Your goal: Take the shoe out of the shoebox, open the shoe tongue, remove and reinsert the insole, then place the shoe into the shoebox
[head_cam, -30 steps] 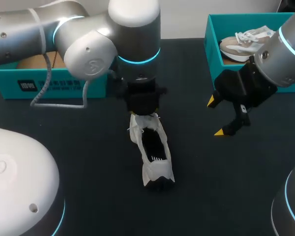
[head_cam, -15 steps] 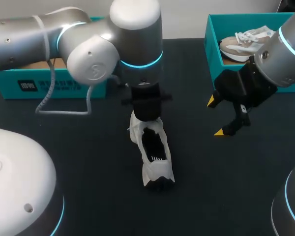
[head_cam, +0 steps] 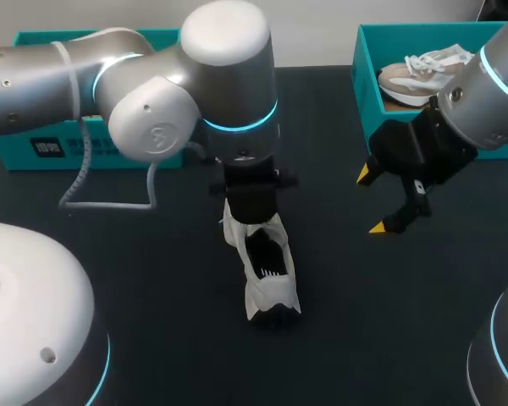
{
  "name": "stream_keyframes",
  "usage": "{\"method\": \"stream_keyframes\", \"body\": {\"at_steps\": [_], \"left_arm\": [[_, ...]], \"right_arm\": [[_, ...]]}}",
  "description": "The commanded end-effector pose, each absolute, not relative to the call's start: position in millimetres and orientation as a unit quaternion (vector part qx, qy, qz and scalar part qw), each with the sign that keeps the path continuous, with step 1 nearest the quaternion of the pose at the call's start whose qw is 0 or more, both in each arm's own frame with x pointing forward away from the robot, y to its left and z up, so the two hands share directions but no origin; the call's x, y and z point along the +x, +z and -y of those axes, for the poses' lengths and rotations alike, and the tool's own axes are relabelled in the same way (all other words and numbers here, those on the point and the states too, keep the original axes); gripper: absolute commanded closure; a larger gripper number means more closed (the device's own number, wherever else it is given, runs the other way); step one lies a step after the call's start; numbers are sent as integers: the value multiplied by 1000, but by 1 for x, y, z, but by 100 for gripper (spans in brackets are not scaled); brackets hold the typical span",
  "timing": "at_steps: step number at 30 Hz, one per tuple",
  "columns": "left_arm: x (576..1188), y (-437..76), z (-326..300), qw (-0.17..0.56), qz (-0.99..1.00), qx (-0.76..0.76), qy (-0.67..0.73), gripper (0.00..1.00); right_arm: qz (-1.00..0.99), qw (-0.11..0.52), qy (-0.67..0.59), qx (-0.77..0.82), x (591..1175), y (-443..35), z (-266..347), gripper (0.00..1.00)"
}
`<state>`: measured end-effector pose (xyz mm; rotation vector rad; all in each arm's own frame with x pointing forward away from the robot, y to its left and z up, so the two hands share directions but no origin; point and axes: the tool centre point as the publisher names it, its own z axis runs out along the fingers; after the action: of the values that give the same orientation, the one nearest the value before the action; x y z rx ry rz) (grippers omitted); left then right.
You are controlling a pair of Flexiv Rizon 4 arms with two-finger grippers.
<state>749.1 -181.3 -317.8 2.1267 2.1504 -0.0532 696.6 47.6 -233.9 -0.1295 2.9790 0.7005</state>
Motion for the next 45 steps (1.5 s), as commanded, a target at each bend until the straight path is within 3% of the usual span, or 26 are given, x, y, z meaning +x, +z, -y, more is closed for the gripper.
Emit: {"method": "stream_keyframes", "body": {"at_steps": [1,16,26,34,45], "left_arm": [[745,-321,179,62,-707,704,-19,79],[720,-327,173,57,-710,702,-29,97],[714,-332,173,46,-720,691,-39,94],[724,-321,175,61,-732,677,-46,79],[716,-329,178,40,-753,655,-48,75]], "right_arm": [[-972,39,228,-42,697,-235,-49,0],[-972,39,228,-42,697,-235,-49,0],[-972,39,228,-42,697,-235,-49,0],[-972,39,228,-42,697,-235,-49,0],[-972,39,228,-42,697,-235,-49,0]]}}
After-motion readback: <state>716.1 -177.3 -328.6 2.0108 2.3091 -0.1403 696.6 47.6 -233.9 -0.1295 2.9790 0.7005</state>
